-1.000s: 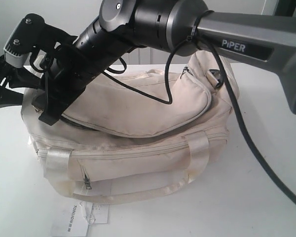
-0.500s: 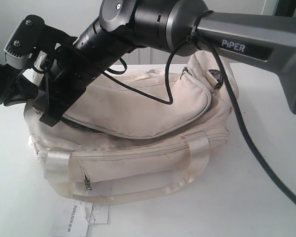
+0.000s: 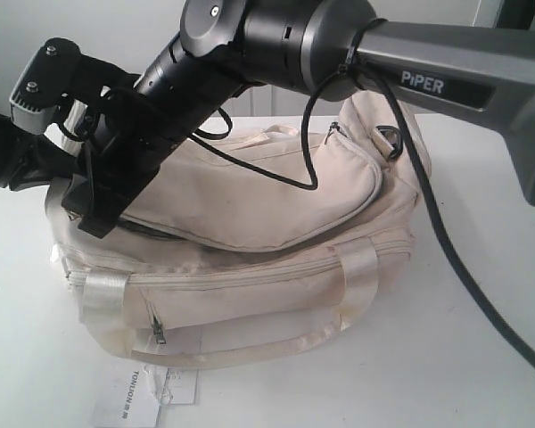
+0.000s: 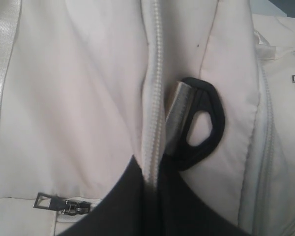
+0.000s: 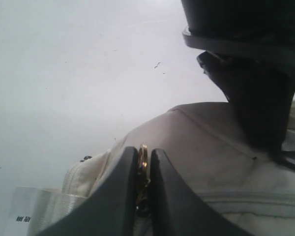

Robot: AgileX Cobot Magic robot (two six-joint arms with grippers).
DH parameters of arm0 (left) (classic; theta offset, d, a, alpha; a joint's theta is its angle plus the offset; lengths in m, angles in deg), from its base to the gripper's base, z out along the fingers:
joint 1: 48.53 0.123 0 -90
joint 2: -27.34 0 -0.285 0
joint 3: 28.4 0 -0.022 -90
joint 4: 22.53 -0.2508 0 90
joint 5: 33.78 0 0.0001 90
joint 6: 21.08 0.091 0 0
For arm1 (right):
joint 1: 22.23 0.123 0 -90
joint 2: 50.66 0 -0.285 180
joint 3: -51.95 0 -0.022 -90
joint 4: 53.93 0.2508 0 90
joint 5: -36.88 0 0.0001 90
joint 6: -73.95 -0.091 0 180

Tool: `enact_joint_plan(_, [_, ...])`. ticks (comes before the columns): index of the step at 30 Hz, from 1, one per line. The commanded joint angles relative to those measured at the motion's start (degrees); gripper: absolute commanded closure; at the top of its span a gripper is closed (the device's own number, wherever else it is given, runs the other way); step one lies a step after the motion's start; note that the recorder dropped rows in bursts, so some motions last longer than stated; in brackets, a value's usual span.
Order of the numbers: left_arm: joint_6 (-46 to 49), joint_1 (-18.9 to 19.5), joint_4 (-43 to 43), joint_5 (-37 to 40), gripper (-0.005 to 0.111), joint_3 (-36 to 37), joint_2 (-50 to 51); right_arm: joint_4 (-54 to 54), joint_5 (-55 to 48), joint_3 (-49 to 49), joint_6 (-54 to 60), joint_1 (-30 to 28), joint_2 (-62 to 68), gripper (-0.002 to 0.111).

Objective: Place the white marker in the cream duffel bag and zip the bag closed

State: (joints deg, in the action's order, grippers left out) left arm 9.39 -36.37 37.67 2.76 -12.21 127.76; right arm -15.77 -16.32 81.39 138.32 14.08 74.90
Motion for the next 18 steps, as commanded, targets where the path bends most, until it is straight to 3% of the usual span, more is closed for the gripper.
enact_joint_plan(1, [0.3, -0.2, 2.5, -1.4, 0.107, 0.3, 0.1, 1.0, -3.5, 0.1, 0.0, 0.3, -1.0, 0.108])
enact_joint_plan(18, [0.3, -0.2, 2.5, -1.4, 0.107, 0.3, 0.1, 0.3, -7.8, 0.1, 0.0, 0.3, -1.0, 0.108])
